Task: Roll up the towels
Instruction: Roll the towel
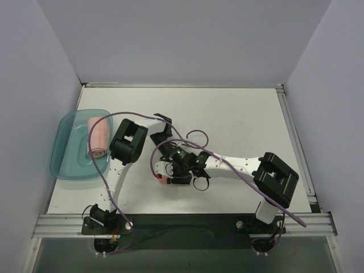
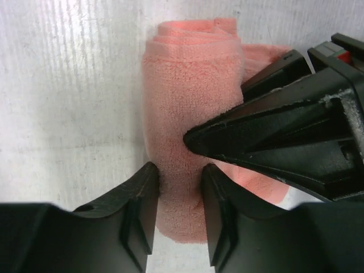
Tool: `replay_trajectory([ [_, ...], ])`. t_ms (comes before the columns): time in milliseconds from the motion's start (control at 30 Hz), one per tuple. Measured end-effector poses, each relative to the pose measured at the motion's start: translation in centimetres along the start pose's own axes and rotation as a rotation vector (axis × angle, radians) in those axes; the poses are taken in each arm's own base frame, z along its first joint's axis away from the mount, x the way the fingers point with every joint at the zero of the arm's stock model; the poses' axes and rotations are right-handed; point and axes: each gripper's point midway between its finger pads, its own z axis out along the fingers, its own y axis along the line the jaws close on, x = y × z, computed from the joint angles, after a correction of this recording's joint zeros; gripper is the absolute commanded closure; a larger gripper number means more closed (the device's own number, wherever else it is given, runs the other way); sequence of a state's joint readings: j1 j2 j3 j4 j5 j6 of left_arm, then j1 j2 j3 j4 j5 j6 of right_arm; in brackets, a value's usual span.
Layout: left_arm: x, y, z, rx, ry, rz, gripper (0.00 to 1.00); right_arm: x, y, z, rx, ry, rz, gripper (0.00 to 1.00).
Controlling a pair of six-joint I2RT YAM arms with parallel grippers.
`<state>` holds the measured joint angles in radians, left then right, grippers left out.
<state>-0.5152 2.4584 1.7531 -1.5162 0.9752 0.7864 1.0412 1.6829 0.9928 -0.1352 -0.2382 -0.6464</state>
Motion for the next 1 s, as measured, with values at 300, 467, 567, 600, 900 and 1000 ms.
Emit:
replay_trajectory([
  [300,0.8,-0.3,-1.3,-0.036,-0.077,-0.008,0.37,-0.4,-0.8,0.2,-0.058,-0.096,0.1,1.0],
  [467,0.0,0.4,-7.0,-0.214,-0.234,0.093,0.31,-0.3,-0.9,0.0,-0.175,-0.128,0.195,1.0],
  [567,-0.6,0.8,-12.8,-0.315,-0.387,0.107,0.26,-0.1,-0.8,-0.2,-0.246,-0.133,0.248,1.0],
  [600,-0.8,0.9,-14.9,-0.351,-0.438,0.111,0.25,-0.1,-0.7,-0.2,-0.266,-0.132,0.263,1.0],
  [900,-0.5,-4.0,-29.2,-0.734,-0.764,0.295,0.23,-0.3,-0.4,-0.2,-0.518,-0.16,0.478,1.0],
  [1000,0.6,-7.9,-28.4,-0.839,-0.787,0.413,0.22,0.0,-0.9,-0.3,-0.64,-0.195,0.612,1.0],
])
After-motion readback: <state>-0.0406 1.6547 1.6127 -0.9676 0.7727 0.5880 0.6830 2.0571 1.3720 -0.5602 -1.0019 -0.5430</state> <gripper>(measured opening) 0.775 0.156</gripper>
